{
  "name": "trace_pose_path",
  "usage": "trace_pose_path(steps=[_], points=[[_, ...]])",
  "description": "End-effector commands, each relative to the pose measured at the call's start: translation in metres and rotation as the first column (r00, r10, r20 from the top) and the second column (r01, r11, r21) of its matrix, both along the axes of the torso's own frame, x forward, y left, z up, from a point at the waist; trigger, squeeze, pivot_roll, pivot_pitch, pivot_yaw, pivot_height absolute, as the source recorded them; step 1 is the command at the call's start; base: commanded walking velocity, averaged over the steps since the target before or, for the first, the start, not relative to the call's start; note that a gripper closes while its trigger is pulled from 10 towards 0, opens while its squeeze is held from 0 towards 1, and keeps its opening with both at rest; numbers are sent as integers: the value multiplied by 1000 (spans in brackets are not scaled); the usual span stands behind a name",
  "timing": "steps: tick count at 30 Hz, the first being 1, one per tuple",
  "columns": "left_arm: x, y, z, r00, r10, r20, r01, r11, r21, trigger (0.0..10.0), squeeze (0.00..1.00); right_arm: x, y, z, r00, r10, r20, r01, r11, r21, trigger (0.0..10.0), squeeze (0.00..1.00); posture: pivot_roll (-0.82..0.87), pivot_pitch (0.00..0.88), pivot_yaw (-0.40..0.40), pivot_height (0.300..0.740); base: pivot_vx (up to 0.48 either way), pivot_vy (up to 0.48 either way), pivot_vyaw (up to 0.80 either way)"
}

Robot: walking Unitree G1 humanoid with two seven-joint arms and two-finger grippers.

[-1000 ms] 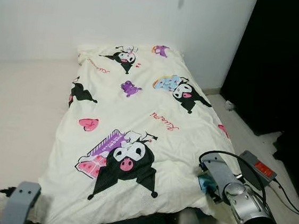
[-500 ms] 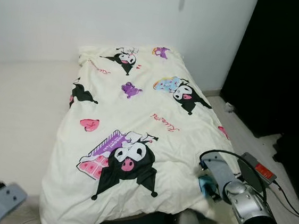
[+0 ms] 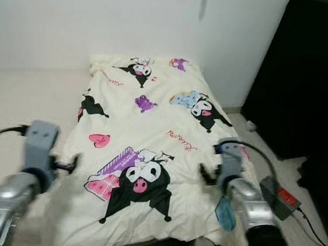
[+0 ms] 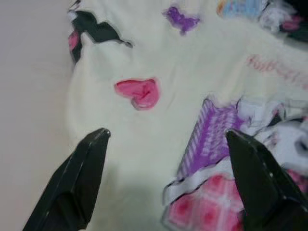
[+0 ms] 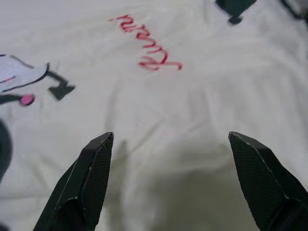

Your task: Clean up the room

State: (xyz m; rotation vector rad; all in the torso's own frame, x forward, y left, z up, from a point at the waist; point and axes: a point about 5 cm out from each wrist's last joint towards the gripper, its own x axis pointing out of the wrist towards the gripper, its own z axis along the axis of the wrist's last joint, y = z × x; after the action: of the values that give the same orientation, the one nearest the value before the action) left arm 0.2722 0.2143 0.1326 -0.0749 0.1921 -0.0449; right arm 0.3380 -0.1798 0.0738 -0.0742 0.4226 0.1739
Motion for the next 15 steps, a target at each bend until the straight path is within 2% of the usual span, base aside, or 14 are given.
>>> trace_pose_path(steps=[1, 2, 3, 4, 5, 7, 8, 10, 11, 14, 15], points=[[-1, 5, -10, 999, 39, -29, -40, 999, -27, 10000, 353, -2, -1, -4, 1000, -13, 3, 13, 999, 34, 10000, 0, 0, 0, -16, 554, 0, 0, 0], [-1, 5, -10, 999, 39, -29, -40, 999, -27, 10000, 353, -2, -1, -4, 1000, -13, 3, 13, 999, 34, 10000, 0, 0, 0, -16, 554, 0, 0, 0], [3, -6, -20, 999, 7, -47, -9, 999, -42, 10000, 0, -3, 5, -7, 1000, 2, -2, -2, 999, 46, 10000, 0, -4, 0, -19, 559, 0, 0, 0], [9, -17, -32, 997, -16, -70, 13, 999, -45, 10000, 0, -4, 11, -12, 1000, 16, -12, -15, 999, 51, 10000, 0, -1, 0, -25, 564, 0, 0, 0], [9, -17, -32, 997, -16, -70, 13, 999, -45, 10000, 0, -4, 11, -12, 1000, 16, -12, -15, 999, 51, 10000, 0, -1, 0, -25, 564, 0, 0, 0], [17, -26, -56, 992, -20, -122, 15, 999, -37, 10000, 0, -9, 16, -27, 998, 16, -57, -14, 1000, 27, 10000, 0, -14, 0, -25, 574, 0, 0, 0], [17, -26, -56, 992, -20, -122, 15, 999, -37, 10000, 0, -9, 16, -27, 998, 16, -57, -14, 1000, 27, 10000, 0, -14, 0, -25, 574, 0, 0, 0], [20, -27, -78, 983, 4, -185, -8, 1000, -21, 10000, 0, -18, 17, -46, 992, -12, -126, 14, 1000, 21, 10000, 0, -13, 0, -32, 583, 0, 0, 0], [20, -27, -78, 983, 4, -185, -8, 1000, -21, 10000, 0, -18, 17, -46, 992, -12, -126, 14, 1000, 21, 10000, 0, -13, 0, -32, 583, 0, 0, 0], [22, -26, -105, 960, 42, -278, -39, 999, 17, 10000, 0, -35, 25, -70, 978, 1, -211, 6, 999, 32, 10000, 0, -6, 0, -39, 598, 0, 0, 0], [22, -27, -117, 946, 68, -316, -62, 998, 27, 10000, 0, -44, 33, -81, 969, 46, -244, -48, 999, 0, 10000, 0, -8, 0, -44, 608, 0, 0, 0]])
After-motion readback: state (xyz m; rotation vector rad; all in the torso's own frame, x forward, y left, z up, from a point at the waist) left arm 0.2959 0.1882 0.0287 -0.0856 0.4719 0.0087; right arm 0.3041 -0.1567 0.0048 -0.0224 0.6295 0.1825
